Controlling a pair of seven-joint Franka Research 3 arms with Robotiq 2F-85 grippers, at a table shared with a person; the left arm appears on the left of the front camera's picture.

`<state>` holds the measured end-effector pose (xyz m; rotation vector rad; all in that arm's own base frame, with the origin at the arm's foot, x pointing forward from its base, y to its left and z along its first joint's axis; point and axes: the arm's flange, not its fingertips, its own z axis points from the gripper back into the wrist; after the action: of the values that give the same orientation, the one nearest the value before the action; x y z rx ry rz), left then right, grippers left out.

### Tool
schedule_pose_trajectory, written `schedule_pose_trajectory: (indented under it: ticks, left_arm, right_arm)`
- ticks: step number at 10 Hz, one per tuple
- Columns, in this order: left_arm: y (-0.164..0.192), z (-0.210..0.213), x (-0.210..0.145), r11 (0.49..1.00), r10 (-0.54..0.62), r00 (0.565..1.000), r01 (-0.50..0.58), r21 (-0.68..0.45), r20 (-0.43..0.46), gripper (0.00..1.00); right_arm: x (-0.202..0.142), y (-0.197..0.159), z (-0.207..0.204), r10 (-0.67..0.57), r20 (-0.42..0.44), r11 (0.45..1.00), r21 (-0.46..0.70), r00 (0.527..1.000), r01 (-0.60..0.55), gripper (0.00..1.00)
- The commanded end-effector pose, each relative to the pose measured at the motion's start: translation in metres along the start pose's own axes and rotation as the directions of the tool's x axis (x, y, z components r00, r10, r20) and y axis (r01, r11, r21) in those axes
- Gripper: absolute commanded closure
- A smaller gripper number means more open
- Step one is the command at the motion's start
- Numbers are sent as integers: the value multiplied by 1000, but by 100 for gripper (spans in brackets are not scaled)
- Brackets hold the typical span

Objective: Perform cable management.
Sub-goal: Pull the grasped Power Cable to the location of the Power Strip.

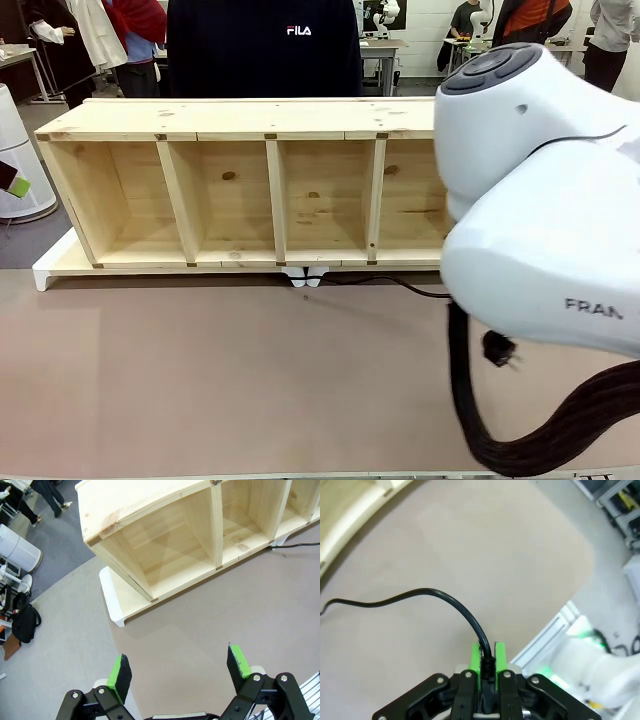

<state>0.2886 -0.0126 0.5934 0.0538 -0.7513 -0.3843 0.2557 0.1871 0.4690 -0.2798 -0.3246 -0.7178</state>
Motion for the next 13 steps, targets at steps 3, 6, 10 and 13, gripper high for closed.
schedule_pose_trajectory:
  ticks: [3, 6, 10, 13]
  left_arm:
    - [0, 0, 0, 1000, 0, 1000, 0, 2, 0, 0]
    - [0, 0, 0, 1000, 0, 1000, 0, 2, 0, 0]
    - [0, 0, 0, 1000, 0, 1000, 0, 2, 0, 0]
    - [0, 0, 0, 1000, 0, 1000, 0, 2, 0, 0]
  right_arm:
    - [61, -78, -19, -22, 69, 1000, 6, 997, 21, 86]
    - [121, -104, -21, -152, 106, 980, 143, 983, 137, 86]
    - [169, -94, -29, -46, 145, 982, 185, 988, 19, 86]
    - [195, -71, -26, 21, 252, 980, 186, 968, -69, 86]
